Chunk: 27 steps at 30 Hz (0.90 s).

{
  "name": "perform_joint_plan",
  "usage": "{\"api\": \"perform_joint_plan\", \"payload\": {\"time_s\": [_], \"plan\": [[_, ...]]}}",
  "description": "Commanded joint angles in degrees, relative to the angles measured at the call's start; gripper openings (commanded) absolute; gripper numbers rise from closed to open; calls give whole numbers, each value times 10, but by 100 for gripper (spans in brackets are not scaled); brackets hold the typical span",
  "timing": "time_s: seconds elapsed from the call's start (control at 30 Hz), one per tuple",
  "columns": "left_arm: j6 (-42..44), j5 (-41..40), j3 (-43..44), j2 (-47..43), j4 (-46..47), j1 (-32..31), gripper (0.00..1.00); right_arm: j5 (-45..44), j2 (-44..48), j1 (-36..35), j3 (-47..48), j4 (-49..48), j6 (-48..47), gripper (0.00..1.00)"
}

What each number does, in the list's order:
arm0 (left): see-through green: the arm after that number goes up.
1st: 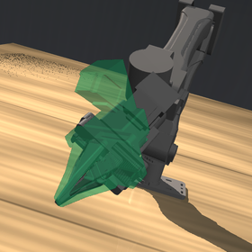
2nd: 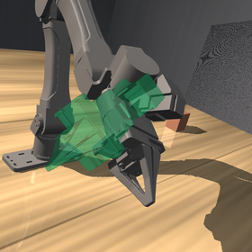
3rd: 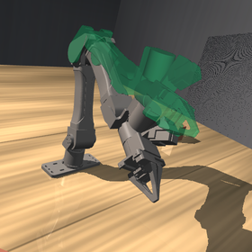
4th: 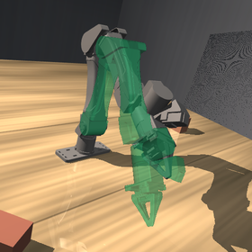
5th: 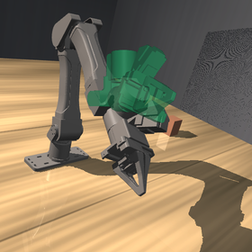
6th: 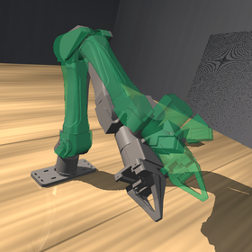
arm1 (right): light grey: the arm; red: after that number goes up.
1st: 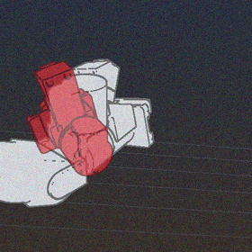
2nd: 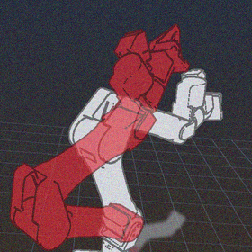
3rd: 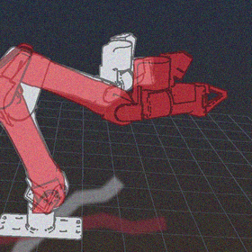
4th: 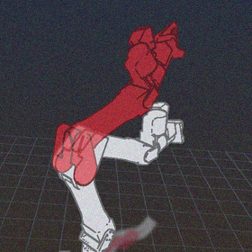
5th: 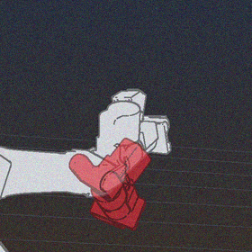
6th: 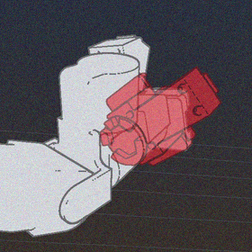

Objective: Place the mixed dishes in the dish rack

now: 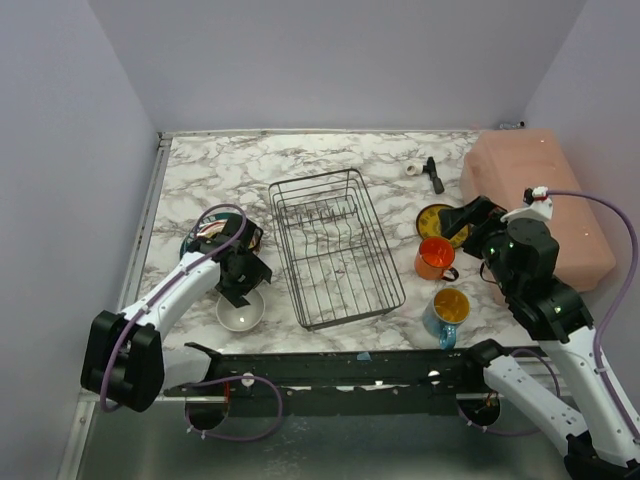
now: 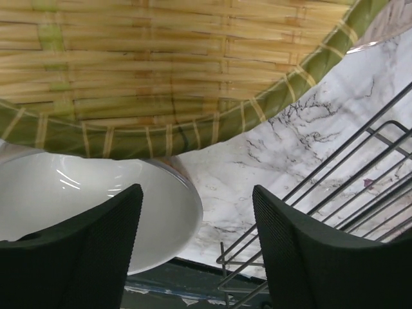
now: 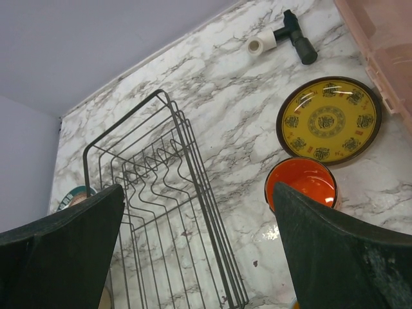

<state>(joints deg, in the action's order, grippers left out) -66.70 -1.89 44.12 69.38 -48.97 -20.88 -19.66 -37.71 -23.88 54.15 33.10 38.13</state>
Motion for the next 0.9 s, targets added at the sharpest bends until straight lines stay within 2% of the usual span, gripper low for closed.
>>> {"api": "perform_joint_plan", "payload": {"time_s": [0.0,0.13,0.27,0.4,0.47,0.53,0.63,0.87], "plan": [[-30,-20,0,28,21,-4,65,-13,10,3,-9,1,-1,100],[-42,-37,-11,45,20,-10,58,-24,12,3,-15,0,-2,100],[-49,-51,-33,31,24,-15,47,-26,11,3,-21,-1,-3,100],[-51,-53,-58,6,27,-17,29,-15,11,3,-37,-4,6,100],[-53,-51,-68,-8,27,-17,16,-11,11,3,-46,-4,15,100],[-58,-49,-80,-27,32,-17,7,-11,12,3,-54,-4,24,100],[-53,-37,-88,-50,32,-17,0,-10,8,3,-53,4,33,100],[-33,11,-85,-146,28,-17,0,9,-9,3,-39,28,28,100]]}}
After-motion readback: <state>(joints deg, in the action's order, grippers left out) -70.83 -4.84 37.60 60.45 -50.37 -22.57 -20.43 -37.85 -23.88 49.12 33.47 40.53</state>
